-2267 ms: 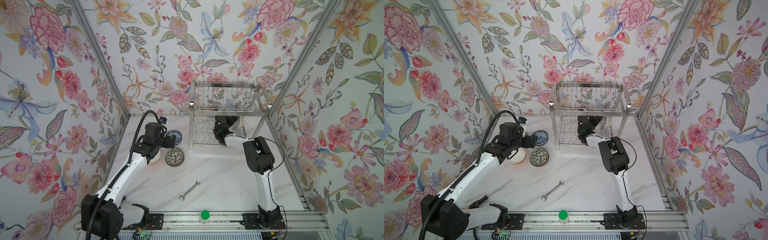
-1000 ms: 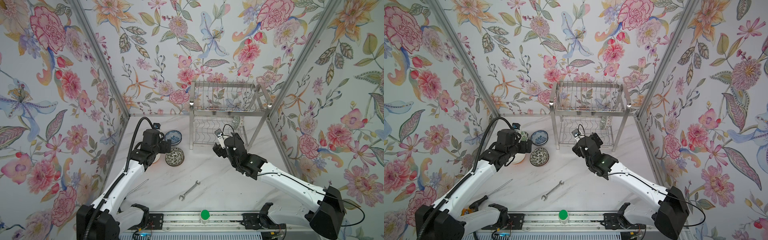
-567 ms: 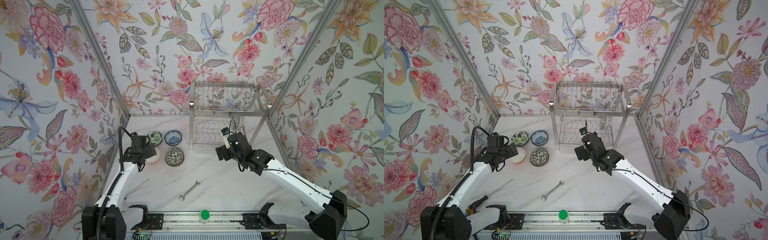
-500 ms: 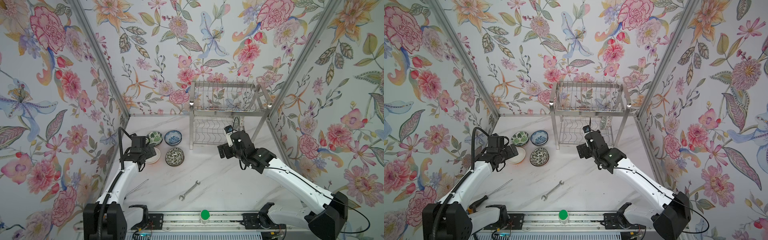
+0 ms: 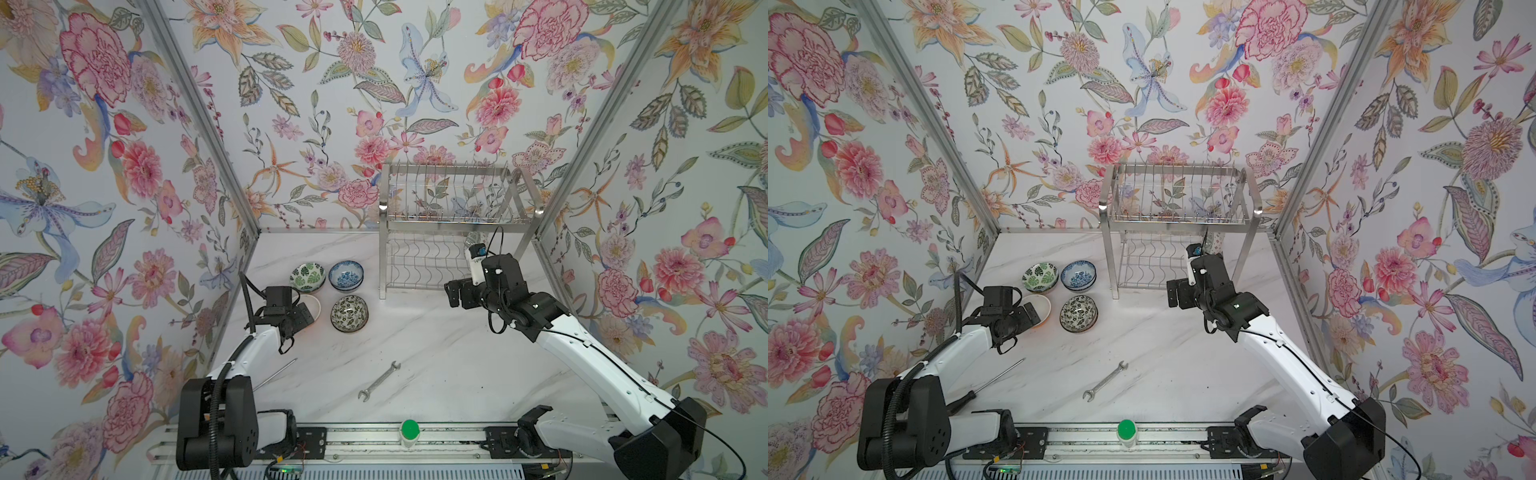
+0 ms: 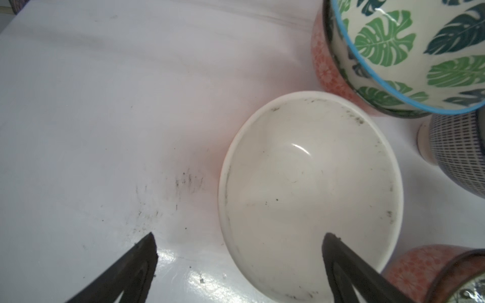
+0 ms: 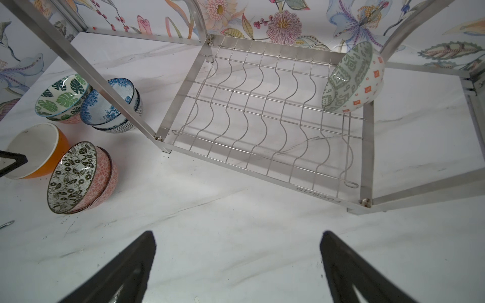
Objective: Load bowls into a dish rack
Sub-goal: Pick up the bowl from the middle-left of the table.
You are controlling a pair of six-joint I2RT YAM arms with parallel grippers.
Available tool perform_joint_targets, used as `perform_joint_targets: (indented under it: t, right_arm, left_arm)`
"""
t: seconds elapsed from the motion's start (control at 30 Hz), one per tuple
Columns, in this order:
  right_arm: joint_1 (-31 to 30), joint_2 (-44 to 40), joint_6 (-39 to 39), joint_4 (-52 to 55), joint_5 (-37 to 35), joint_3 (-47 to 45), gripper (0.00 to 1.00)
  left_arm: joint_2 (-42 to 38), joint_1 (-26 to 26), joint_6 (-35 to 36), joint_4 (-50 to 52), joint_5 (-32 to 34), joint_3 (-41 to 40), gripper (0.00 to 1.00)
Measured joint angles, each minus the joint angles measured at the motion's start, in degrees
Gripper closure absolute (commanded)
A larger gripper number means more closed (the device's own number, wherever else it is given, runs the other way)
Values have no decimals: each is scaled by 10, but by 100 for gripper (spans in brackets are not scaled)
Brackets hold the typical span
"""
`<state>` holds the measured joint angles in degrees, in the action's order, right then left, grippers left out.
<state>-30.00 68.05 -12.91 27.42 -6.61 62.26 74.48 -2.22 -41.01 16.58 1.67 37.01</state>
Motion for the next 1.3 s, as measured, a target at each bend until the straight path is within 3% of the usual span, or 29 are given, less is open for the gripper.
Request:
perform_joint_targets:
  t: [0.27,0.73,1.07,1.3]
  right_arm:
    - [6,4,-11,0,17,-1,1]
    - [12,4,-11,0,20,-1,0]
    - [13,5,-11,0,41,-1,1]
    - [12,5,-13,-2,75,0,1]
  left_arm:
    - [34,-8,-9,-88,-15,-37,22]
    - [58,-8,4,-126,-33,-26,100]
    - [41,-9,53,-33,-9,17,100]
    - [-110,-7,131,40,-20,63,100]
